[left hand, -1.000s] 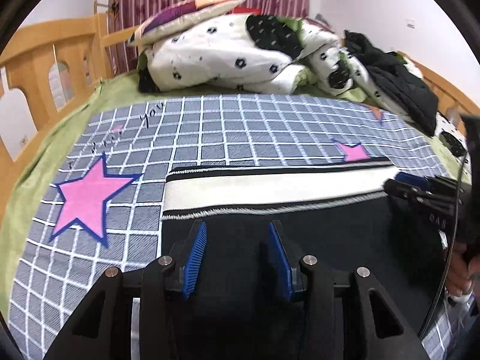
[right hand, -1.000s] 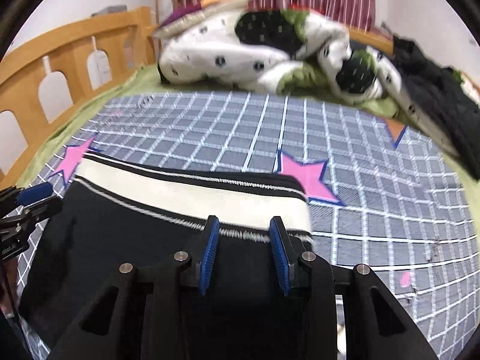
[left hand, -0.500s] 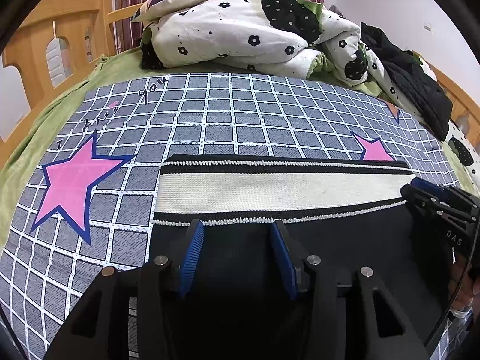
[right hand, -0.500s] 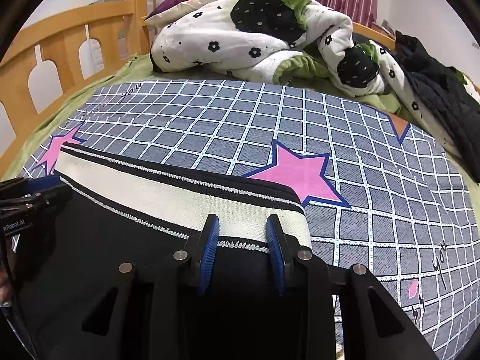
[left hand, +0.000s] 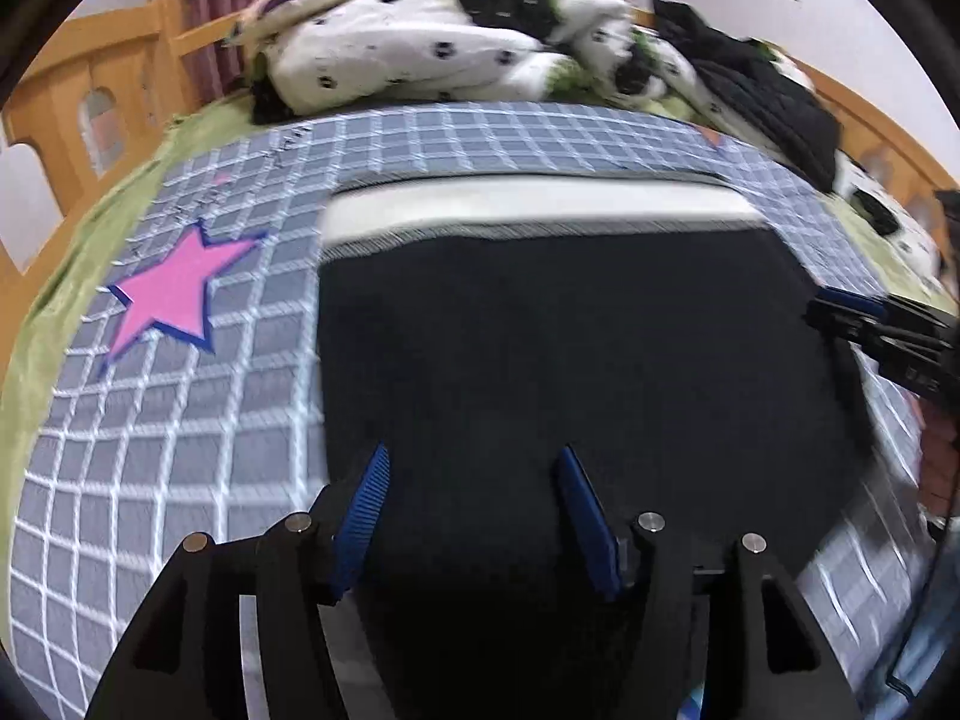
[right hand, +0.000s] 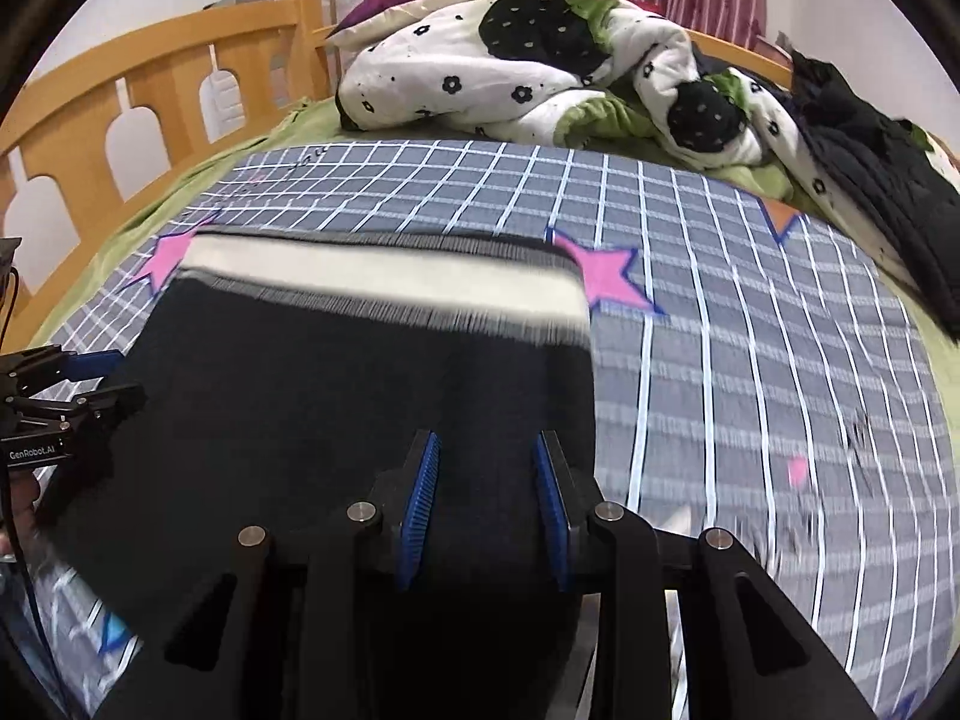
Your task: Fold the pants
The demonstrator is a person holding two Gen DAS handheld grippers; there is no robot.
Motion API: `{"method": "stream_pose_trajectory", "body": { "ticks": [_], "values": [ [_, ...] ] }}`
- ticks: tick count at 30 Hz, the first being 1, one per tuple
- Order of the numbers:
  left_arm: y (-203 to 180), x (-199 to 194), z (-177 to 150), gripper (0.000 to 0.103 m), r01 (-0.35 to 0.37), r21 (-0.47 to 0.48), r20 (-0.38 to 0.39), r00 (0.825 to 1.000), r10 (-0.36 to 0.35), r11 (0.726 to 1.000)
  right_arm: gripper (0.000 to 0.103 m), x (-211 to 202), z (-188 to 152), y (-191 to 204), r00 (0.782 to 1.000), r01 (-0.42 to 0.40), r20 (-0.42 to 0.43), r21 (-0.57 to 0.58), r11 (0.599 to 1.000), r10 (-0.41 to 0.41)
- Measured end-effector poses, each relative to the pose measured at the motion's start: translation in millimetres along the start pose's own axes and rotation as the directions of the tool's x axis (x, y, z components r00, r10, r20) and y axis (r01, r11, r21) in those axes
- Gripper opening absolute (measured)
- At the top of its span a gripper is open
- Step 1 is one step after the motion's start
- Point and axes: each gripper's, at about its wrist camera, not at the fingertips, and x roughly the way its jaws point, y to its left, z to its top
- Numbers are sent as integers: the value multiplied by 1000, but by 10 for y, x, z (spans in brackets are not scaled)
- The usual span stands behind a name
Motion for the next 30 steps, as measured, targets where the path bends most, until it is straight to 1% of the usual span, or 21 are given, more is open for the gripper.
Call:
{"method": "stream_pose_trajectory", "body": {
  "ticks": [1, 4, 5, 7, 8, 10, 11, 12, 13, 15, 16, 17, 18, 19, 21, 22, 23, 25, 26, 28, 30],
  "values": [
    [-54, -59, -85, 57, 11, 8, -5, 1000, -11, 1000, 32, -82, -95, 26, 1000, -11, 1, 9, 1000, 11],
    [-185, -237, -338, 58, -64, 41, 14, 998, 63, 997, 32, -217, -311, 129, 1000, 1, -16, -14, 1000, -2],
    [-193, -291, -405, 58, -78, 34, 14, 997, 78, 996, 32, -256, -423, 170, 999, 26, -35, -35, 999, -28],
    [-147, -383, -542, 58, -71, -28, -13, 997, 70, 997, 32, -357, -549, 168, 998, 37, -40, -24, 999, -38],
    [-121, -442, -597, 58, -71, -60, -12, 997, 71, 996, 32, -406, -584, 149, 998, 33, -51, -3, 999, -33],
    [-97, -554, -667, 58, -85, -92, -15, 996, 84, 992, 32, -520, -657, 54, 997, 12, -83, 99, 995, -3],
    [-81, -631, -698, 58, -80, -111, -13, 997, 79, 991, 32, -617, -714, -8, 996, 15, -92, 174, 985, 1],
    [-75, -713, -722, 58, -73, -126, -5, 997, 73, 989, 32, -709, -741, -28, 996, 32, -90, 201, 979, -14],
    [-82, -820, -735, 58, -78, -135, 7, 997, 79, 988, 32, -795, -754, -23, 996, 45, -83, 204, 978, -28],
    [-143, -1059, -734, 58, -94, -134, 47, 994, 101, 987, 33, -1141, -767, 37, 998, 59, -16, 198, 978, -57],
    [-181, -1167, -724, 58, -101, -130, 63, 992, 110, 986, 36, -1259, -765, 60, 998, 64, 8, 198, 978, -67],
    [-220, -1264, -711, 60, -103, -126, 81, 990, 114, 987, 38, -1410, -771, 88, 996, 67, 36, 202, 977, -76],
    [-280, -1399, -698, 63, -105, -122, 106, 987, 118, 987, 43, -1584, -788, 130, 995, 64, 64, 203, 977, -78],
    [-322, -1486, -695, 70, -105, -120, 121, 985, 120, 987, 44, -1711, -810, 169, 994, 55, 80, 200, 978, -73],
    [-428, -1702, -713, 72, -102, -118, 170, 978, 121, 988, 44, -1889, -831, 254, 992, 71, 91, 189, 980, -89],
    [-457, -1763, -720, 76, -107, -125, 181, 975, 129, 986, 47, -1964, -845, 300, 990, 83, 96, 183, 980, -102],
    [-491, -1828, -737, 77, -105, -133, 194, 972, 130, 986, 53, -2032, -864, 338, 989, 88, 106, 176, 980, -108],
    [-547, -1918, -768, 77, -89, -146, 200, 973, 118, 985, 88, -2154, -924, 422, 986, 91, 122, 165, 982, -112],
    [-571, -1948, -800, 77, -73, -152, 198, 975, 103, 986, 91, -2199, -936, 463, 985, 87, 133, 158, 984, -108],
    [-594, -1970, -827, 77, -57, -171, 190, 978, 89, 984, 92, -2300, -989, 551, 983, 88, 146, 142, 986, -108],
    [-642, -1976, -847, 77, -67, -175, 185, 978, 99, 982, 93, -2314, -1001, 585, 984, 95, 140, 136, 986, -114]
  ]
}}
